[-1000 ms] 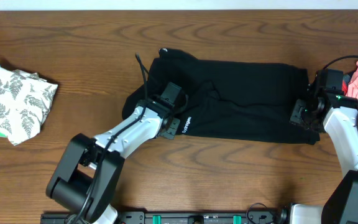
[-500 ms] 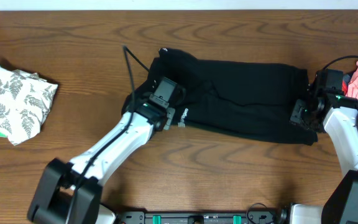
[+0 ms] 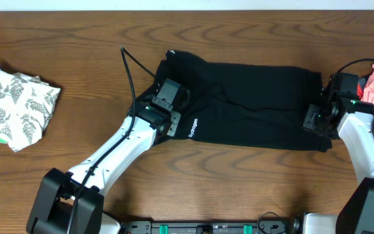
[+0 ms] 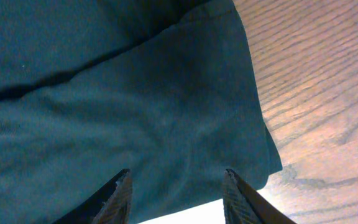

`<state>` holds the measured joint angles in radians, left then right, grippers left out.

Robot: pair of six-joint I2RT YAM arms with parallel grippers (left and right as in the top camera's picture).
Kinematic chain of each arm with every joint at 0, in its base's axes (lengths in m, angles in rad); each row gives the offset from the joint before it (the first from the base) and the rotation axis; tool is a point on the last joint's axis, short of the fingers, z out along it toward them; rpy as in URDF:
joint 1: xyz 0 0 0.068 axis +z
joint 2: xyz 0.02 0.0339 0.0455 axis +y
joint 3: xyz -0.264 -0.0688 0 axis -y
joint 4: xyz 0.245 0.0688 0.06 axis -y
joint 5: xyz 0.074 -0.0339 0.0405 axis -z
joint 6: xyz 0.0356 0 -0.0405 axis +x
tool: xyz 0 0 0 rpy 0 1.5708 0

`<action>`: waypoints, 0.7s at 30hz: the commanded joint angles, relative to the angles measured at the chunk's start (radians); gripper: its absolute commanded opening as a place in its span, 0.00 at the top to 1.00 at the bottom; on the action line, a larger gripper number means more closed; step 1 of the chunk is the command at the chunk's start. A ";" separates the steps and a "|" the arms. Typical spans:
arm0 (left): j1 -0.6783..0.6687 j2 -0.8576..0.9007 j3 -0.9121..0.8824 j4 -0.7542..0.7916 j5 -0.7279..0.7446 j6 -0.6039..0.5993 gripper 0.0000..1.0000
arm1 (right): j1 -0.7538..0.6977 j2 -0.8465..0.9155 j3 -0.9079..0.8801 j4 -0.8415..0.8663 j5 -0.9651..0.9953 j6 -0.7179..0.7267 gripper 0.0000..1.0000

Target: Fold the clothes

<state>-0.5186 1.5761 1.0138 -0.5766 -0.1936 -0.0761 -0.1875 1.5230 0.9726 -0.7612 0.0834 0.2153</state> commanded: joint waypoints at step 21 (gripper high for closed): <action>-0.065 0.179 -0.043 0.112 0.097 -0.006 0.69 | -0.008 0.003 -0.006 0.002 0.014 -0.014 0.54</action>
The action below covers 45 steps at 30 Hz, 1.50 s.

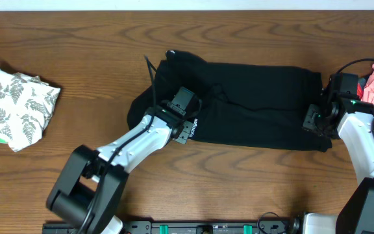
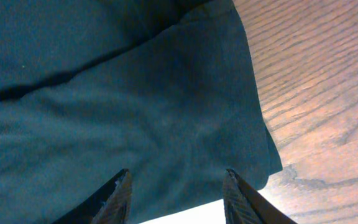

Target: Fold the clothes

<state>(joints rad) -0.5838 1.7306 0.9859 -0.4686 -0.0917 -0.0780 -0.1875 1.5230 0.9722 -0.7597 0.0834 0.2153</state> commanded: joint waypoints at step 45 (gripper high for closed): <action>0.005 0.076 -0.041 -0.085 -0.042 -0.051 0.76 | -0.008 0.008 -0.104 0.076 0.014 -0.014 0.51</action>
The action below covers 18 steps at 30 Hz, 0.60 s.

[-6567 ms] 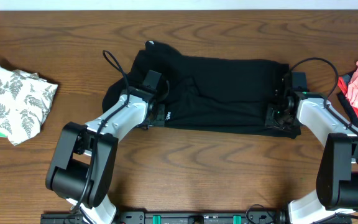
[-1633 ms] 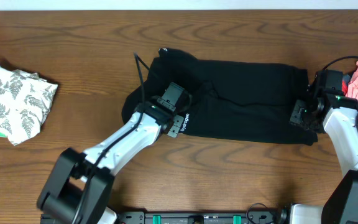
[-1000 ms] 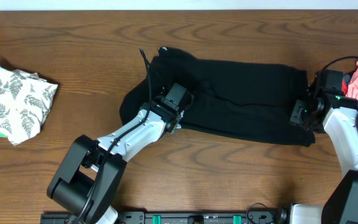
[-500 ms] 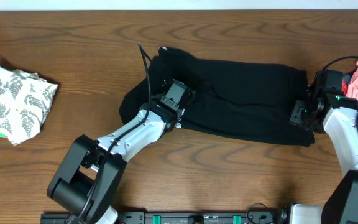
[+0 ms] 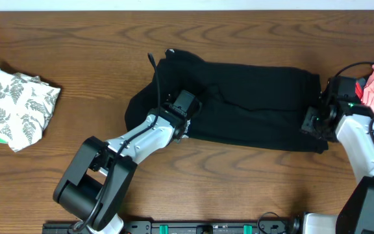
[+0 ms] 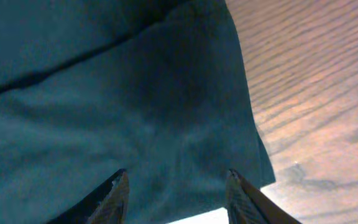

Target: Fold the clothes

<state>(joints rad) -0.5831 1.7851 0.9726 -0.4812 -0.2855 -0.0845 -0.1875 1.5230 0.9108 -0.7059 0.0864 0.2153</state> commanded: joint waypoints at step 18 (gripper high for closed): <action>0.003 -0.044 0.036 -0.247 0.160 -0.111 0.71 | -0.008 0.006 -0.091 0.200 -0.087 -0.054 0.43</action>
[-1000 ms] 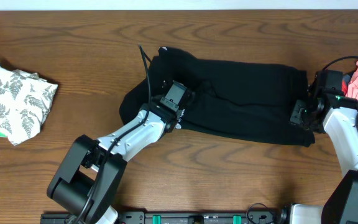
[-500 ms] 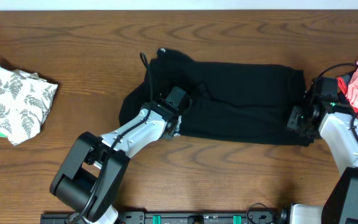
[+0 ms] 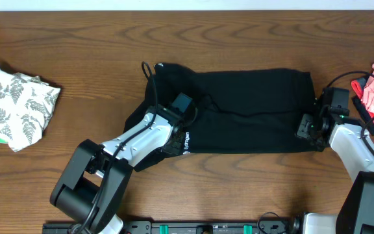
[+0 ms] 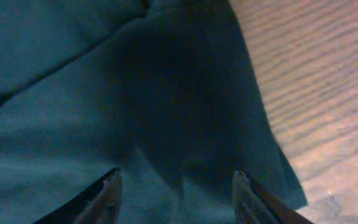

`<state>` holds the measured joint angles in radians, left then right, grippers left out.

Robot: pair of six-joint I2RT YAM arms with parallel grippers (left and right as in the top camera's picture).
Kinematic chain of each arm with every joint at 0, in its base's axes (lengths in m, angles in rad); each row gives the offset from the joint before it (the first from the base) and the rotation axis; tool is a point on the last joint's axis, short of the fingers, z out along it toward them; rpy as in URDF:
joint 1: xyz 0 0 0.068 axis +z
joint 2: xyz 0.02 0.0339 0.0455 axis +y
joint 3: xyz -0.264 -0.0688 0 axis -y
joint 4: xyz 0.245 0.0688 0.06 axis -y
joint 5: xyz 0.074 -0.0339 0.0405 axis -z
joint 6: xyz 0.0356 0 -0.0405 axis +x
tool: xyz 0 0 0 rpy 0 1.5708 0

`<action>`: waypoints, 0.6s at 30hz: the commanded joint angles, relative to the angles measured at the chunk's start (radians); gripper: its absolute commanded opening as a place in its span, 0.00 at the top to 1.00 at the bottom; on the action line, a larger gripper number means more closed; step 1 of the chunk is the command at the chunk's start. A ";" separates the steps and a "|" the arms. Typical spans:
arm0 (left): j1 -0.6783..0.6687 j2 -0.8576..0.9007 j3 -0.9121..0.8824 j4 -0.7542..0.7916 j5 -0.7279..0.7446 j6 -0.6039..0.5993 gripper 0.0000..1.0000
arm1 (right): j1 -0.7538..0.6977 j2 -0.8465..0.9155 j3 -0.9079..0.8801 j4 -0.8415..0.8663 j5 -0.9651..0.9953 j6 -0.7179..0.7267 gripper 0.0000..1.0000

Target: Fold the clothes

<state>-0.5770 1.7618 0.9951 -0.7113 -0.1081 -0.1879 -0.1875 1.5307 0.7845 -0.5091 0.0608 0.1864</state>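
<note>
A black garment [image 3: 245, 107] with a small white logo [image 3: 186, 140] lies spread across the middle of the table. My left gripper [image 3: 181, 106] rests on its left part, and the overhead view does not show how its jaws stand. At the cloth's right edge my right gripper [image 3: 306, 126] presses down. In the right wrist view the right gripper [image 4: 176, 194] is open, its fingers [image 4: 107, 194] wide apart over dark cloth, with bare wood to the right.
A crumpled white cloth with a fern print [image 3: 15, 104] lies at the far left. Pink and red clothes sit at the right edge, close to my right arm. A black cable [image 3: 149, 77] loops up from the left arm.
The garment has shifted left and toward the near edge, its right edge drawing in. The logo now shows lower, a dark flap sticks out at the lower left, and my right gripper followed leftward, still open.
My left gripper first sat near the garment's upper left and the right gripper open at its right edge. Then the left gripper was further right on the cloth, near the logo. Both stayed there, and by now the whole garment lies further left and nearer.
</note>
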 commanded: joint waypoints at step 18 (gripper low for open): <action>0.347 -0.150 0.405 0.100 0.163 0.064 0.26 | -0.009 0.006 0.520 -0.337 -0.157 -0.157 0.31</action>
<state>-0.3046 1.5471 1.3205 -0.5915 -0.0807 -0.1482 -0.1875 1.5303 1.2388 -0.8215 -0.0658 0.0776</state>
